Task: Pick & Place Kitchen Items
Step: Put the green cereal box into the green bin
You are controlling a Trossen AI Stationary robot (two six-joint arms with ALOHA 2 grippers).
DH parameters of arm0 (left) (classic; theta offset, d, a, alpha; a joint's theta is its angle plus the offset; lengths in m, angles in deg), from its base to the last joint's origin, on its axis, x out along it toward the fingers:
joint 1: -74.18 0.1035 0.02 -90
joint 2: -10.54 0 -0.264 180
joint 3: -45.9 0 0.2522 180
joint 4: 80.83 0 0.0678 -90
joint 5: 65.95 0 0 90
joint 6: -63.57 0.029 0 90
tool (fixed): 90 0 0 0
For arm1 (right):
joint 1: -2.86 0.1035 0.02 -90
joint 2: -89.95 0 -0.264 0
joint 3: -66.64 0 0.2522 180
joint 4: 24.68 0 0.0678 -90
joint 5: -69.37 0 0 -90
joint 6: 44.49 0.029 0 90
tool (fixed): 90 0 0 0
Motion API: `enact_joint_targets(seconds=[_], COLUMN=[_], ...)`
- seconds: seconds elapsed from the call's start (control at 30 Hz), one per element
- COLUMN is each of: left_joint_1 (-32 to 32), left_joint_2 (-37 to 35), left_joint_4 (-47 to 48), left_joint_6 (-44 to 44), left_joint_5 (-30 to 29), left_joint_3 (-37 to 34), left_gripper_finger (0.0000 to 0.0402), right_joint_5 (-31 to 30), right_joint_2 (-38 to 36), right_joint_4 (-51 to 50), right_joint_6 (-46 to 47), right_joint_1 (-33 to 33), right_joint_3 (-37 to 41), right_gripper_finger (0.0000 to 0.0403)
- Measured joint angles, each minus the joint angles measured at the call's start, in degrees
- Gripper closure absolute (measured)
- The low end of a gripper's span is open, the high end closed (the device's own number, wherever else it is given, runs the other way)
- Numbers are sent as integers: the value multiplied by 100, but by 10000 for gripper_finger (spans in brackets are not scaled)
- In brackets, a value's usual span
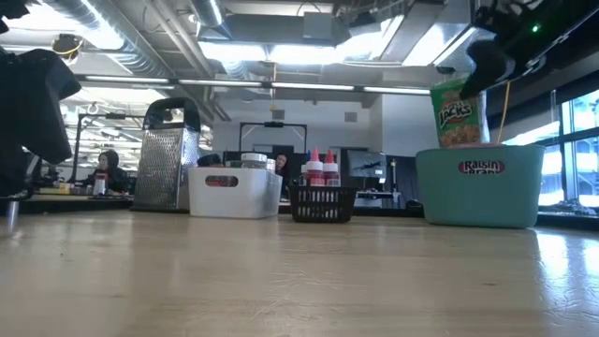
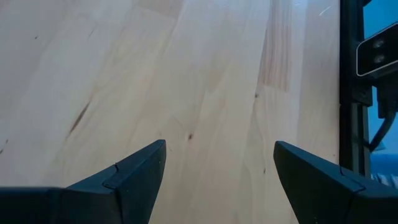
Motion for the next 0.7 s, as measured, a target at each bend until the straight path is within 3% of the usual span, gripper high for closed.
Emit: enact_joint_targets(seconds=[0.27,0.7], left_joint_1=[-11,-17], left_joint_2=[2,2], left_joint_4=[11,6], left_joint_6=[2,-89], left_joint_5=[112,123], left_joint_3=[0,0], left_gripper_finger=[109,109], right_joint_5=[424,1051], right_joint_2=[-7,2], right_joint_4=[341,1360], right_joint_6=[-203,-1172], right_joint_1=[-663,-769], right_joint_3=[260,282], right_gripper_finger=[295,295])
